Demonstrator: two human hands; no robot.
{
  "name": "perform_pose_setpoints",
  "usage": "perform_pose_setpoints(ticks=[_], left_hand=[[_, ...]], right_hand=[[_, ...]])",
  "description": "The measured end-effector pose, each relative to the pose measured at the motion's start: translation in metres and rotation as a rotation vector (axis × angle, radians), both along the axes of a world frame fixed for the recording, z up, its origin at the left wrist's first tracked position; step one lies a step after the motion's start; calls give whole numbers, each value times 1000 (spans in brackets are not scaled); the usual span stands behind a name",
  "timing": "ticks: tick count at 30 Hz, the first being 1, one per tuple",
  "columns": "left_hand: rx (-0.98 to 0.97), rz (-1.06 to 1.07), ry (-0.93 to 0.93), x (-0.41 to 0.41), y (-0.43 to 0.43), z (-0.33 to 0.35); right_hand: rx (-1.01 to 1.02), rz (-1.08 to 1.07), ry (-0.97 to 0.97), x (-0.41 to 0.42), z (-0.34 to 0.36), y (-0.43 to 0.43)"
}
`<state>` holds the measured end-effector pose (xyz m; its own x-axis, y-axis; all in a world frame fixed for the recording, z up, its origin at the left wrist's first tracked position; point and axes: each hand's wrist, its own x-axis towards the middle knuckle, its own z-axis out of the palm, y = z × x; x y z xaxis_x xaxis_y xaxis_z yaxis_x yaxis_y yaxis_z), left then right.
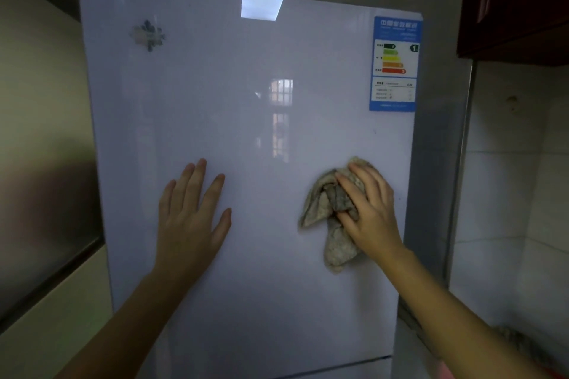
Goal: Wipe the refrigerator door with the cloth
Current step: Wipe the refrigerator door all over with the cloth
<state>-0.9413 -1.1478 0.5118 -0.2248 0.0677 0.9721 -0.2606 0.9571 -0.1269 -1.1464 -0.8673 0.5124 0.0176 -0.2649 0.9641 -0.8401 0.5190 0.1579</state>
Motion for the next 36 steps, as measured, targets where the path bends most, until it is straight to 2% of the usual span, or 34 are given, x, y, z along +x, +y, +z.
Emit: perform_pose_setpoints(ticks=[4, 10, 16, 22, 27, 31, 36], left_hand=[[-26, 1, 10, -21, 21, 12], [-10, 43, 30, -47, 47, 19], [2, 91, 27, -50, 53, 16], [79, 110, -5, -54, 69, 12], [54, 107, 6, -63, 73, 8], [32, 96, 28, -61, 70, 6], [67, 87, 32, -63, 71, 3]], right_hand=[[33, 5, 76, -11, 50, 3], [1, 42, 52, -19, 114, 7], [-99, 97, -18, -30, 60, 25], [-47, 48, -51, -37, -27, 48], [-55, 40, -3, -46, -2, 59], [-111, 17, -66, -53, 34, 63], [-142, 37, -107, -46, 6, 55]])
